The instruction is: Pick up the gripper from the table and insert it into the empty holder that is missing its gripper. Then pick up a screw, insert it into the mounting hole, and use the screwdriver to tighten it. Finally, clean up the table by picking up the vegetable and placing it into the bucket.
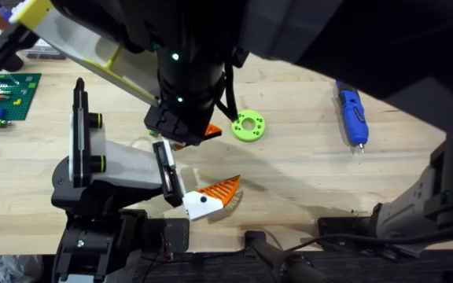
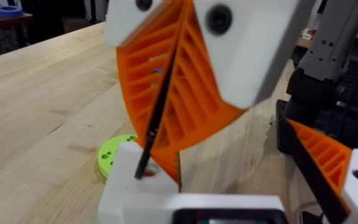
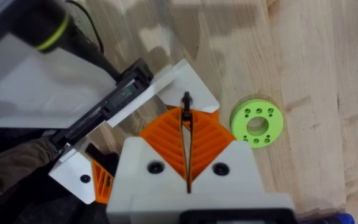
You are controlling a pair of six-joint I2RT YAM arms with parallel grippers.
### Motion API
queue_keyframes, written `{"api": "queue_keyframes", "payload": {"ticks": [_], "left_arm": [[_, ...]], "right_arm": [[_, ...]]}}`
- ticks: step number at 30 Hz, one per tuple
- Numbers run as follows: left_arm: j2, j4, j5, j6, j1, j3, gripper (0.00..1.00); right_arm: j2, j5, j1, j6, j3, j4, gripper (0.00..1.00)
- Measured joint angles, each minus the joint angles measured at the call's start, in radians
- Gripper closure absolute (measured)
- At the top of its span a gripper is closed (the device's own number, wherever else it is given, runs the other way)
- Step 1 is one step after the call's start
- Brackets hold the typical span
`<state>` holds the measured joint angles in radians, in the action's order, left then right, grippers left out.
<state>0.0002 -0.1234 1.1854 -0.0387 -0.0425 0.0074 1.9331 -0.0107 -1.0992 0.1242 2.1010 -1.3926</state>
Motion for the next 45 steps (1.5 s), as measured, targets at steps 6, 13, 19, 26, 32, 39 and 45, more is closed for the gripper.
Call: {"api": "queue_keyframes", "payload": {"ticks": [6,13,19,26,32,39,45], "left_arm": [[0.000,0.000,0.000,0.000,0.000,0.000,0.016],[0.000,0.000,0.000,0.000,0.000,0.000,0.016],[0.000,0.000,0.000,0.000,0.000,0.000,0.016],[0.000,0.000,0.000,0.000,0.000,0.000,0.016],[0.000,0.000,0.000,0.000,0.000,0.000,0.016],[0.000,0.000,0.000,0.000,0.000,0.000,0.016],[0.000,0.000,0.000,0.000,0.000,0.000,0.016]], "right_arm": [[0.000,0.000,0.001,0.010,0.000,-0.001,0.992],[0.000,0.000,0.003,0.012,0.000,-0.001,0.992],[-0.007,0.000,0.006,0.015,0.000,-0.004,0.992],[-0.029,0.000,0.010,0.015,0.000,-0.021,0.992],[-0.028,0.001,0.010,0.015,0.000,-0.021,0.992],[-0.029,0.001,0.010,0.015,0.000,-0.021,0.992],[-0.028,0.001,0.010,0.015,0.000,-0.020,0.992]]}}
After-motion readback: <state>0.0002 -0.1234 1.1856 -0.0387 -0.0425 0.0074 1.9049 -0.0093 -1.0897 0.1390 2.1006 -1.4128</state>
